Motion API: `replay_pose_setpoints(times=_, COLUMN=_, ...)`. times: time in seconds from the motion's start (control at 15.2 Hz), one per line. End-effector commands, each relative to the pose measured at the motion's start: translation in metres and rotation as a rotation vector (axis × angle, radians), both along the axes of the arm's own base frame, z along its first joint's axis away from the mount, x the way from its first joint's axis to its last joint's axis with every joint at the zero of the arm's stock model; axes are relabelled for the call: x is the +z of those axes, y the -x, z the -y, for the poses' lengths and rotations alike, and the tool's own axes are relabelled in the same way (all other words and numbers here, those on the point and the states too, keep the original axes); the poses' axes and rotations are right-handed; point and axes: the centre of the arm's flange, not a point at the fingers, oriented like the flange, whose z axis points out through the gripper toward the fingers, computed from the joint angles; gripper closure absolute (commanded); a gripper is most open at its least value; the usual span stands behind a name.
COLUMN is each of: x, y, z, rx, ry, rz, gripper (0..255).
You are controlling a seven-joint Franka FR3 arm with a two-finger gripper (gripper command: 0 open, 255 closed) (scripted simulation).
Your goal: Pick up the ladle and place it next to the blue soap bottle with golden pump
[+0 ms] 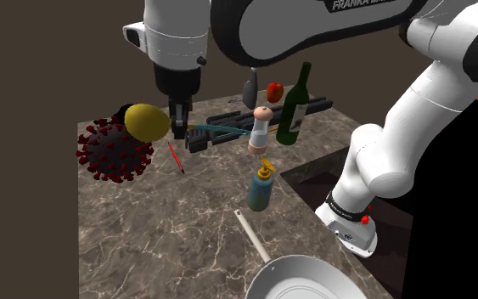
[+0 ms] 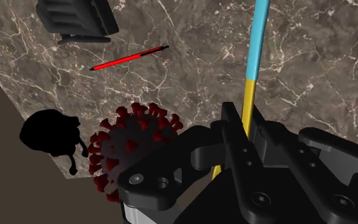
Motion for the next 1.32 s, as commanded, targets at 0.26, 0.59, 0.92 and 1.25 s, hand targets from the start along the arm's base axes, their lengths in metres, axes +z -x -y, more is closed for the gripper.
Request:
replay_pose_setpoints(times=0.26, x=-0.011, y=0.045, z=-0.039, rx=-0.002, ry=0.0, rz=0.0, gripper=255)
replay_pose_setpoints(times=0.59, x=-0.038, y=0.045, z=-0.039, rx=-0.002, ry=0.0, rz=0.0, gripper=255)
replay_pose_setpoints(times=0.92, x=-0.064, y=0.045, z=-0.039, rx=-0.002, ry=0.0, rz=0.0, gripper=255)
replay_pose_setpoints(times=1.25, x=-0.091, y=0.045, z=-0.039, rx=-0.002, ry=0.0, rz=0.0, gripper=255)
